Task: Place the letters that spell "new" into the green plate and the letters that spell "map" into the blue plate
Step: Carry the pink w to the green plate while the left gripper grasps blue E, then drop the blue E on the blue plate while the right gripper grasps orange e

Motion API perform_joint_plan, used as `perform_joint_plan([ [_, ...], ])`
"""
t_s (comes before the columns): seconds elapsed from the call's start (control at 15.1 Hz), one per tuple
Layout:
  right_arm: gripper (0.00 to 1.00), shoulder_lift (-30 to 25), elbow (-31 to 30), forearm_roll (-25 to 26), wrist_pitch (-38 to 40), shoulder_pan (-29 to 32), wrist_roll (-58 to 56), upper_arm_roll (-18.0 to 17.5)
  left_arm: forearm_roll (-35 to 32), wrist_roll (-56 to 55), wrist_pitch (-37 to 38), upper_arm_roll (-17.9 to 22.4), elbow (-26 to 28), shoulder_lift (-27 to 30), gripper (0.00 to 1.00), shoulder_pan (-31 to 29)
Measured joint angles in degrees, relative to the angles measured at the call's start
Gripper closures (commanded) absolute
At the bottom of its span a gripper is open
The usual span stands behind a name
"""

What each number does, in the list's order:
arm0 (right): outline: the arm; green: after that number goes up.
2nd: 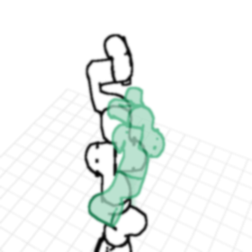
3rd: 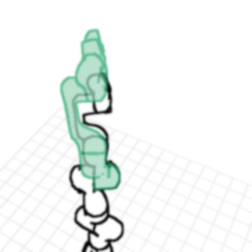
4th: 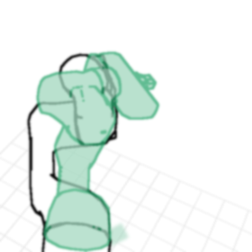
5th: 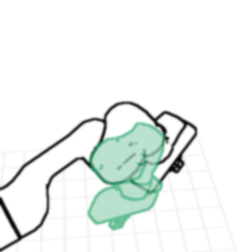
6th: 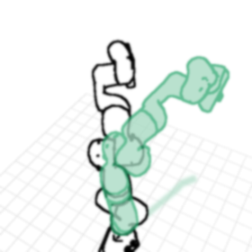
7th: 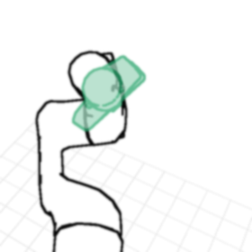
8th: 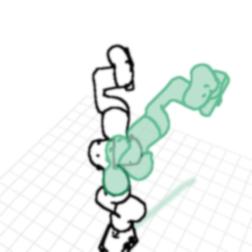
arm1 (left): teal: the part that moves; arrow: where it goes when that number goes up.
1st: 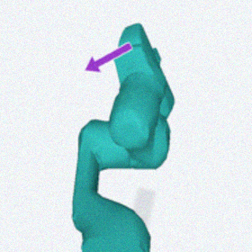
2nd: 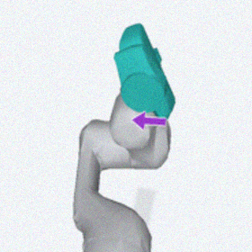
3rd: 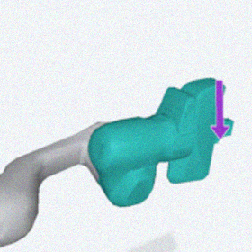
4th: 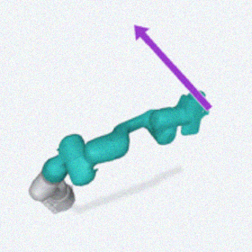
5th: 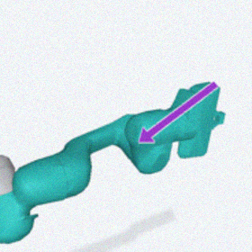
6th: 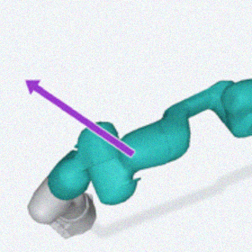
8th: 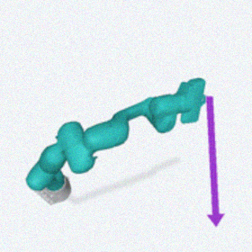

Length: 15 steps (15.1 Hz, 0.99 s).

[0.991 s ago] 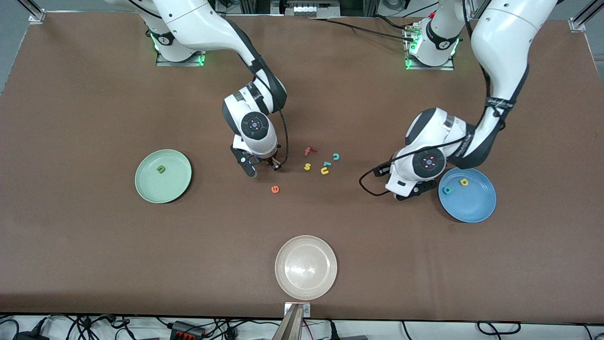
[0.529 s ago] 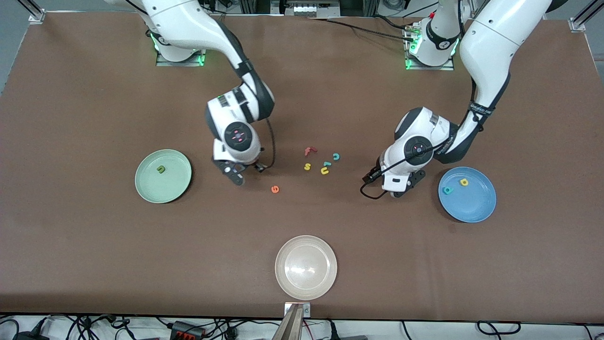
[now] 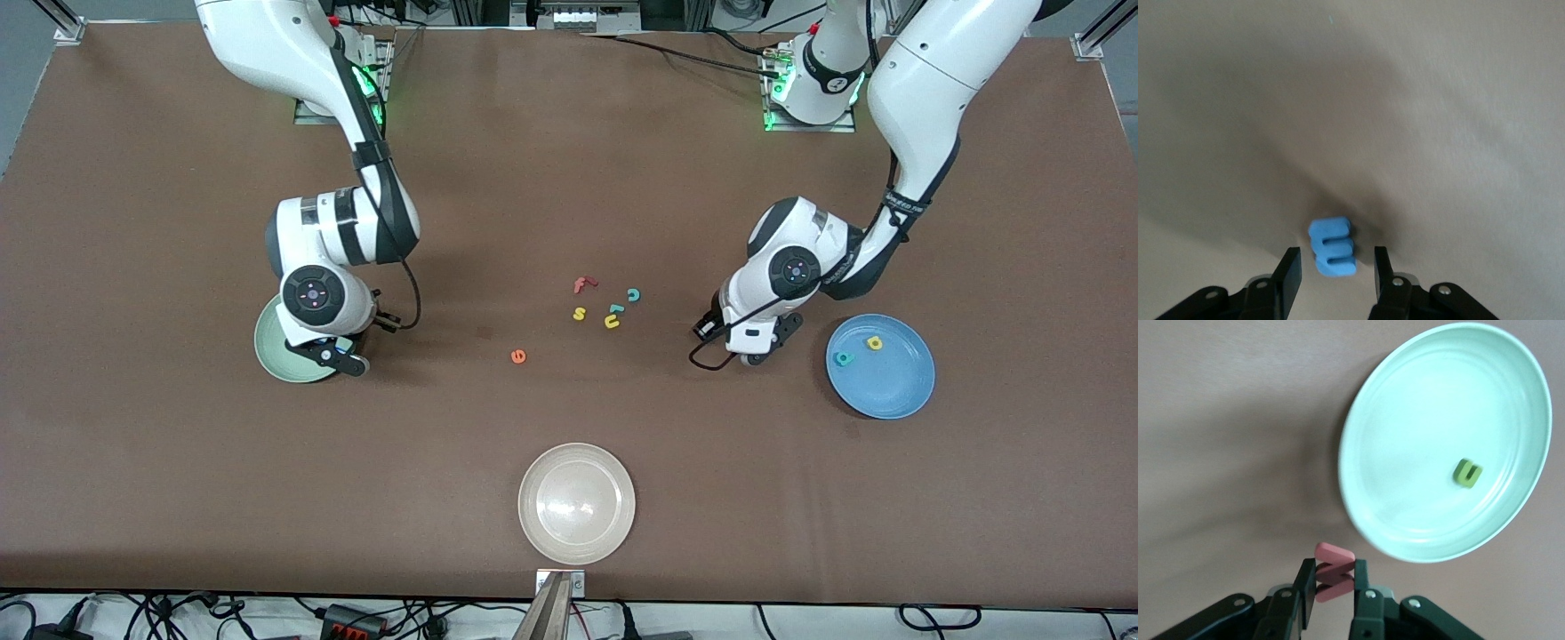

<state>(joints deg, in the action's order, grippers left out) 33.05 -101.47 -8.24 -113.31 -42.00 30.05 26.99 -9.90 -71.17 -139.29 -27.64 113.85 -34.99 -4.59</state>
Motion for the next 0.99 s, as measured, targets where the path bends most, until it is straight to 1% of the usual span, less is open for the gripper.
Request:
perform_joint_plan([
  [0.4, 0.90, 0.07, -2.35, 0.00, -0.53, 6.73, -15.89, 0.26, -0.01, 0.25, 0.00, -0.08, 0.29, 0.00, 0.57, -0.61],
  [0.46, 0.88, 0.16, -2.51, -0.02, -1.01, 7.49, -17.16, 0.26, -0.01, 0.25, 0.00, -0.09, 0.34, 0.00, 0.58, -0.58],
  [0.53, 0.87, 0.36, -2.72, -0.04, -1.49, 7.83, -17.67, 0.25, -0.01, 0.27, 0.00, -0.11, 0.40, -0.03, 0.62, -0.48],
  [0.59, 0.87, 0.66, -2.96, -0.07, -2.21, 7.88, -17.75, 0.20, -0.01, 0.27, 0.00, -0.13, 0.53, -0.14, 0.68, -0.22],
  [0.66, 0.87, 1.03, -3.15, -0.08, -3.06, 7.86, -17.75, 0.05, -0.01, 0.27, 0.00, -0.13, 0.62, -0.28, 0.77, 0.09],
  [0.73, 0.87, 1.45, -3.36, -0.10, -3.97, 7.83, -17.75, -0.11, -0.01, 0.27, -0.14, -0.14, 0.62, -0.35, 0.83, 0.29],
  [0.79, 0.85, 1.89, -3.64, -0.12, -5.18, 7.77, -17.75, -0.25, -0.01, 0.27, -0.30, -0.15, 0.59, -0.32, 0.88, 0.34],
  [0.86, 0.76, 2.33, -4.00, -0.14, -6.26, 7.73, -17.75, -0.39, -0.01, 0.27, -0.30, -0.15, 0.59, -0.32, 0.92, 0.33],
  [0.92, 0.33, 2.66, -4.28, -0.14, -6.97, 7.71, -17.75, -0.49, -0.01, 0.27, -0.30, -0.15, 0.59, -0.32, 0.93, 0.32],
  [0.99, 0.00, 2.90, -4.44, -0.14, -7.34, 7.71, -17.75, -0.54, -0.01, 0.27, -0.30, -0.15, 0.59, -0.31, 0.94, 0.30],
])
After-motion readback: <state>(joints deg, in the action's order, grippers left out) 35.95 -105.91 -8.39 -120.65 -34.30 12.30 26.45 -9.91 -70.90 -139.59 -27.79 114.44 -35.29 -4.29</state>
